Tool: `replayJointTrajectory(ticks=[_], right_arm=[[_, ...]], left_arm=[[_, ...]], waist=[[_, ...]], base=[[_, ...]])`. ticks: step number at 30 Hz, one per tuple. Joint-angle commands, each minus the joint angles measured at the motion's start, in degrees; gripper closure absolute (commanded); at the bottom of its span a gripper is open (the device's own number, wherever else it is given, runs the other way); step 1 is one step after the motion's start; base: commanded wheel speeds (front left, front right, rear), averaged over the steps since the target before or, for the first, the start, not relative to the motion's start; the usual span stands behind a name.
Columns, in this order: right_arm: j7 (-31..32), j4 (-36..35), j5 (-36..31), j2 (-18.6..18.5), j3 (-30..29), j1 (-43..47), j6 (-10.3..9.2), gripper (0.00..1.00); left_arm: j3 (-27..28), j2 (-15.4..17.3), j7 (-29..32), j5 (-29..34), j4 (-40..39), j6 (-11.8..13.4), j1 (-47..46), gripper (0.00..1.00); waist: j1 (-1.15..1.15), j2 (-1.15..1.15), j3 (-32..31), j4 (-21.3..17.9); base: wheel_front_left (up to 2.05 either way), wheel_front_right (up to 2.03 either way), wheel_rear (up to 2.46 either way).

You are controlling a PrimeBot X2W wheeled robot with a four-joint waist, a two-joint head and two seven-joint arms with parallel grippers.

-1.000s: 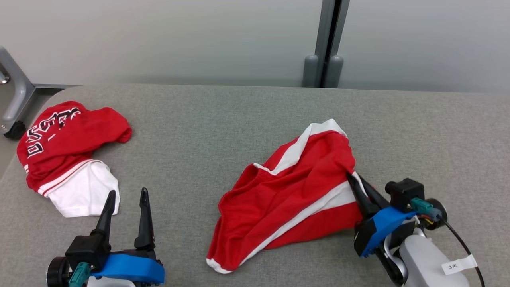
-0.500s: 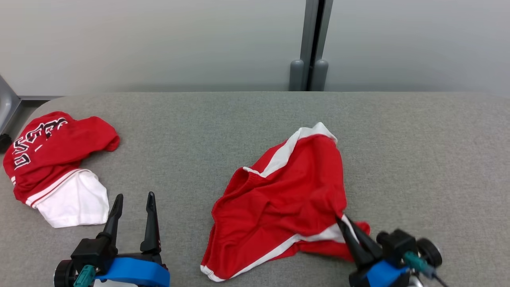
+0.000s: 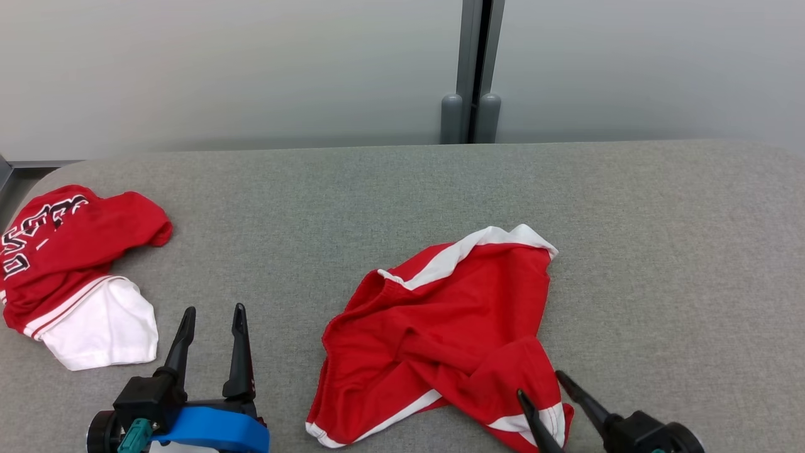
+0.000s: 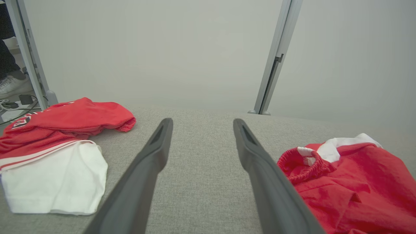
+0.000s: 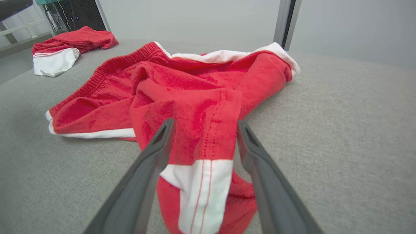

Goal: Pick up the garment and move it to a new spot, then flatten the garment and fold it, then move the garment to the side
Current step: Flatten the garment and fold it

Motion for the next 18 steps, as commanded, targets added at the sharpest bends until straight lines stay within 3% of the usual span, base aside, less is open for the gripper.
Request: replayJointTrajectory(ticks=[1,8,18], right_arm=[[-0.18,-1.12,0.11,-0.06,-0.79,0.49,0.02,0.00],[-0.18,-3.40,1.07,-1.09,-4.38,-1.63,0.01,0.00],[-0.18,0.82,3.78,-3.14,-4.33,-6.62,0.01,0.00]], left_arm=[[-0.14,-0.06,-0.26,0.03,-0.10,0.15,0.05,0.00],[-0.29,-0.06,-0.26,-0.02,-0.21,0.10,-0.70,0.00],[-0.51,-0.07,-0.25,-0.31,-0.40,0.43,-0.67,0.00]], waist=[[0.00,0.00,0.02,-0.02],[0.00,0.00,0.22,0.26],[0.00,0.00,0.67,1.12]], base=[[0.00,0.00,0.00],[0.00,0.00,0.00],[0.00,0.00,0.00]])
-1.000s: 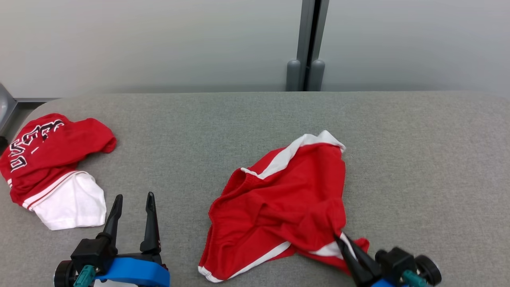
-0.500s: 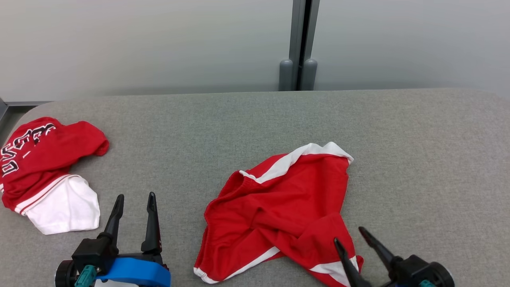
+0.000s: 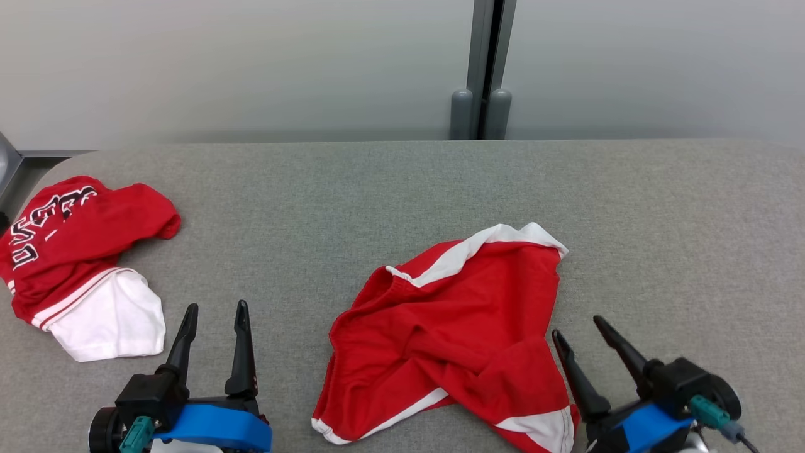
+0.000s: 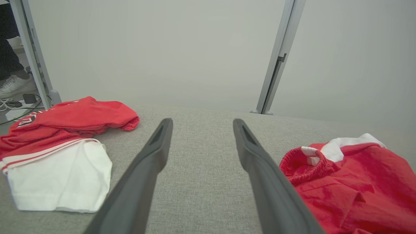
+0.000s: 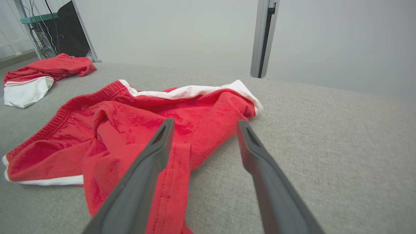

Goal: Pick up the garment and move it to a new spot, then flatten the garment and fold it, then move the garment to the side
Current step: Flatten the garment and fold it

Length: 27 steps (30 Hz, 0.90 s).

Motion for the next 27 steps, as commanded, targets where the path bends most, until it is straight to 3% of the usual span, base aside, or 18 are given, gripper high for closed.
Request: replayJointTrajectory(ticks=[1,11,27], right_arm=[[-0.18,0.63,0.05,-0.45,-0.44,-1.64,0.01,0.00],[2.55,7.05,-1.94,-0.64,-1.87,-12.78,0.01,0.00],[11.08,29.15,-5.93,0.70,-3.24,-23.66,0.01,0.00]], left_arm=[[-0.10,-0.07,-0.25,-0.24,-0.22,0.34,-0.41,0.00],[-0.56,-0.07,-0.25,-0.21,0.03,0.22,-1.45,0.00],[-2.62,-0.06,-0.25,-1.47,0.03,0.36,-3.15,0.00]], waist=[[0.00,0.00,0.11,0.09],[0.00,0.00,1.11,1.12],[0.00,0.00,3.92,6.24]], base=[[0.00,0.00,0.00],[0.00,0.00,0.00],[0.00,0.00,0.00]])
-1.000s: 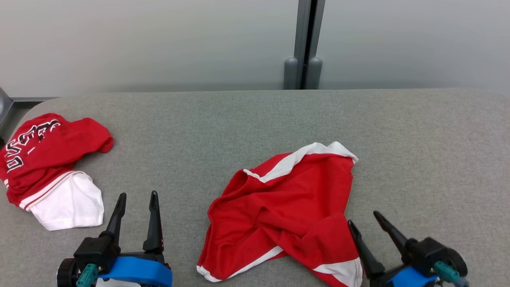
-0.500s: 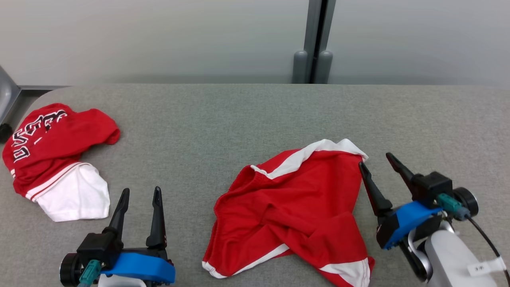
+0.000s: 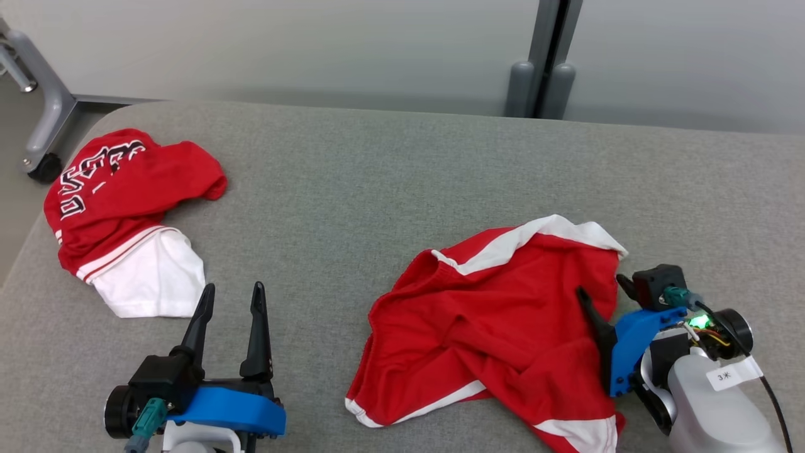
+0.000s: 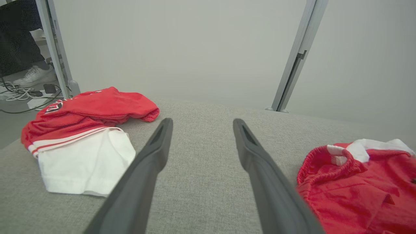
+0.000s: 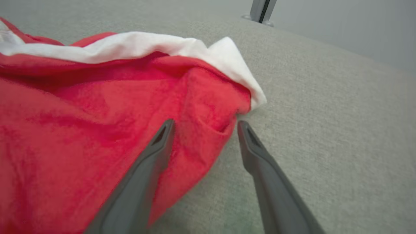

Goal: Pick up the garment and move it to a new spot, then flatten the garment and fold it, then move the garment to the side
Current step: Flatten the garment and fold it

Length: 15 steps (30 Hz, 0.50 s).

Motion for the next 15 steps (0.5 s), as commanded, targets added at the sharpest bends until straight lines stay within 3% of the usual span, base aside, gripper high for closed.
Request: replayJointTrajectory(ticks=[1,3,4,5,6,15], right_arm=[[0.04,0.73,0.13,0.24,0.15,-1.07,0.01,0.00],[0.92,3.07,0.83,0.67,0.64,-2.13,0.01,0.00],[1.41,4.26,1.05,0.69,0.90,-2.61,0.01,0.19],[1.70,5.21,1.24,0.67,1.30,-3.24,0.01,0.56],[1.89,6.10,1.48,0.70,1.69,-3.86,0.01,1.00],[-2.78,8.68,2.91,-0.70,1.22,-15.14,0.01,1.00]], left_arm=[[-0.05,-0.05,-0.25,-0.01,-0.05,0.09,-0.78,0.00],[-0.46,-0.04,-0.25,-0.28,0.02,0.22,-0.90,0.00],[-0.64,-0.05,-0.26,-0.39,0.08,0.27,-1.05,0.00],[-0.77,-0.05,-0.26,-0.43,0.12,0.34,-1.23,0.00],[-0.87,-0.06,-0.26,-0.44,0.16,0.33,-1.37,0.00],[-1.56,-0.05,-0.26,-1.04,0.30,0.59,-2.38,0.00]], waist=[[0.00,0.00,0.35,0.40],[0.00,0.00,0.50,0.81],[0.00,0.00,0.55,1.03],[0.00,0.00,0.56,1.22],[0.00,0.00,0.56,1.42],[0.00,0.00,1.17,2.92]], base=[[0.00,0.00,0.00],[0.00,0.00,0.00],[0.00,0.00,0.00],[0.00,0.00,0.00],[0.00,0.00,0.00],[0.00,0.00,0.00]])
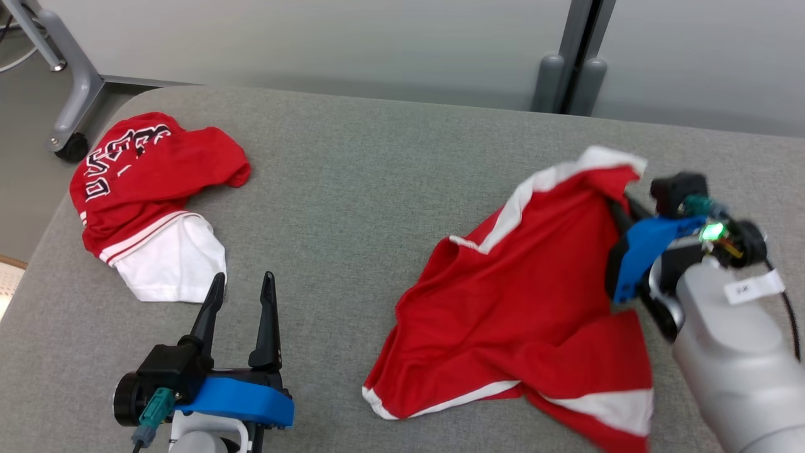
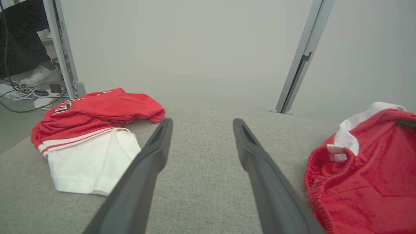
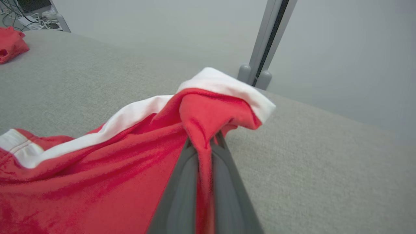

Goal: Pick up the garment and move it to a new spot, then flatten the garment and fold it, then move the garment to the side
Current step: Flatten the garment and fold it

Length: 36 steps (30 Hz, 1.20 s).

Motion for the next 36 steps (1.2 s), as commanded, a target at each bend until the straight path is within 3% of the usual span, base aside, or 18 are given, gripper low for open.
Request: replayJointTrajectory(ticks=[1,7,8,9,16,21,36], right_arm=[[-0.86,0.37,-0.18,-0.60,-0.48,-1.92,0.01,1.00],[-4.60,4.11,-2.42,-0.62,-2.81,-7.26,0.01,1.00],[-5.21,4.97,-2.82,-0.23,-3.03,-7.51,0.01,0.88],[-5.43,5.94,-2.89,0.39,-3.20,-7.41,0.01,0.00],[-7.62,9.88,-3.22,1.84,-3.36,-4.80,0.01,0.00],[-8.73,7.37,-1.68,1.43,-3.91,-0.65,0.01,0.00],[-8.77,-20.79,0.46,2.66,-7.60,22.88,0.01,0.00]], left_arm=[[0.06,-0.05,-0.26,-0.26,0.04,0.31,-0.89,0.00],[-0.81,-0.06,-0.25,-0.82,-0.08,0.61,-1.20,0.00],[-1.00,-0.06,-0.25,-0.99,-0.17,0.76,-1.19,0.00],[-1.11,-0.06,-0.25,-1.18,-0.25,0.82,-1.13,0.00],[-0.40,-0.05,-0.25,-0.67,-0.42,1.18,-0.39,0.00],[1.42,-0.04,-0.26,0.46,-0.67,0.97,0.66,0.00],[5.45,-0.04,-0.25,2.76,-1.40,-0.03,3.48,0.00]], waist=[[0.00,0.00,0.14,0.25],[0.00,0.00,0.50,1.16],[0.00,0.00,0.58,1.19],[0.00,0.00,0.63,1.15],[0.00,0.00,0.05,-1.18],[0.00,0.00,-1.29,-3.90],[0.00,0.00,-3.90,-10.32]], base=[[0.00,0.00,0.00],[0.00,0.00,0.00],[0.00,0.00,0.00],[0.00,0.00,0.00],[0.00,0.00,0.00],[0.00,0.00,0.00],[0.00,0.00,0.00]])
